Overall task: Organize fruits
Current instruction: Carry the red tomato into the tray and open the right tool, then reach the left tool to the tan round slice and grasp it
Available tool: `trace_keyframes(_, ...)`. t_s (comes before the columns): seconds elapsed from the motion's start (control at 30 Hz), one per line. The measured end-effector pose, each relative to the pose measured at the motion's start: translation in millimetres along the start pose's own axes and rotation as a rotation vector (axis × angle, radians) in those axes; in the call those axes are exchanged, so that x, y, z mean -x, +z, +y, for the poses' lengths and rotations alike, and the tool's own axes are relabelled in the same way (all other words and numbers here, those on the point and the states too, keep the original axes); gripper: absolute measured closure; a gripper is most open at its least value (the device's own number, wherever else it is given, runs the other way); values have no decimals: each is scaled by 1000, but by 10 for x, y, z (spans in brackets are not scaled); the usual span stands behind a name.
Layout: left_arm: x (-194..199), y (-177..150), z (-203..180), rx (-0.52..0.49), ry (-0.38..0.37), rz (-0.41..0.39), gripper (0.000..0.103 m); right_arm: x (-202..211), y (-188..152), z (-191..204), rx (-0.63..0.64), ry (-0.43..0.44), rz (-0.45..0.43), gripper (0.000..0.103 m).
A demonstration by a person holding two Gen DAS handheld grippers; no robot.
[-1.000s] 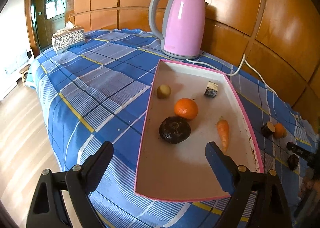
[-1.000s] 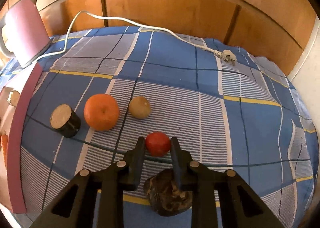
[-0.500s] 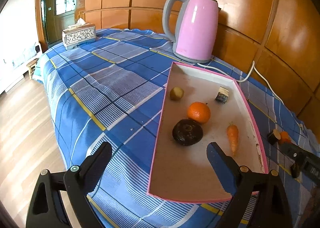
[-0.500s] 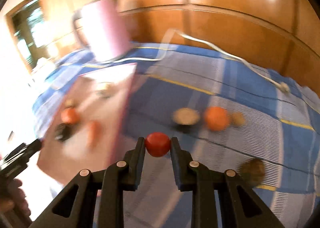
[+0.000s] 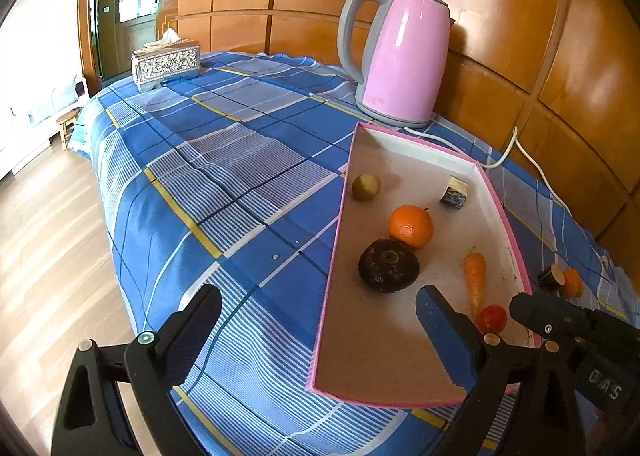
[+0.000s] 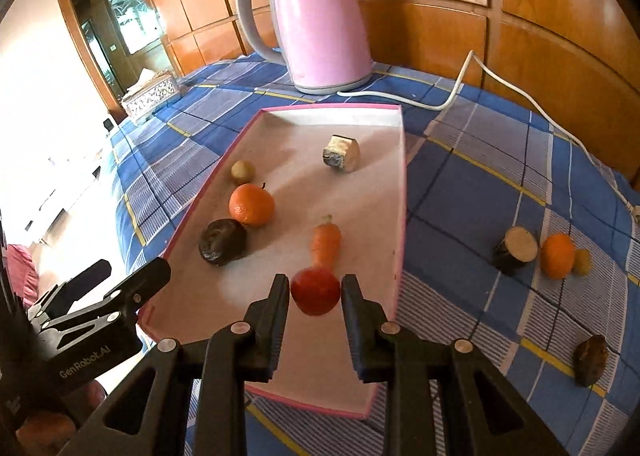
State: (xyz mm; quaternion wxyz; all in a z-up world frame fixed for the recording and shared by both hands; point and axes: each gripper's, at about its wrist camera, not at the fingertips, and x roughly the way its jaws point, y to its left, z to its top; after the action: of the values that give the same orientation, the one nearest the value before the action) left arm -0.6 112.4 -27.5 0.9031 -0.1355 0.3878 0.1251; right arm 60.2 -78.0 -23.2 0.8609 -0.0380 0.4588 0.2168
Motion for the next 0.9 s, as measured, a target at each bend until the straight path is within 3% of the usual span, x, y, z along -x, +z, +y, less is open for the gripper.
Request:
trace_keyframes(0.27,21,-2,-26,-8,-10,-4,5,110,-56,-33,-23,-50,-29,68)
trace_keyframes(0.53,36,-5,-58,-16,-20,-6,5,333,-197,-180,-95,-217,-100,67)
trace_keyframes(0.9,47,-23,-129,-44,-44,-2,5,522,-514,-666,-261,-341,-102,67)
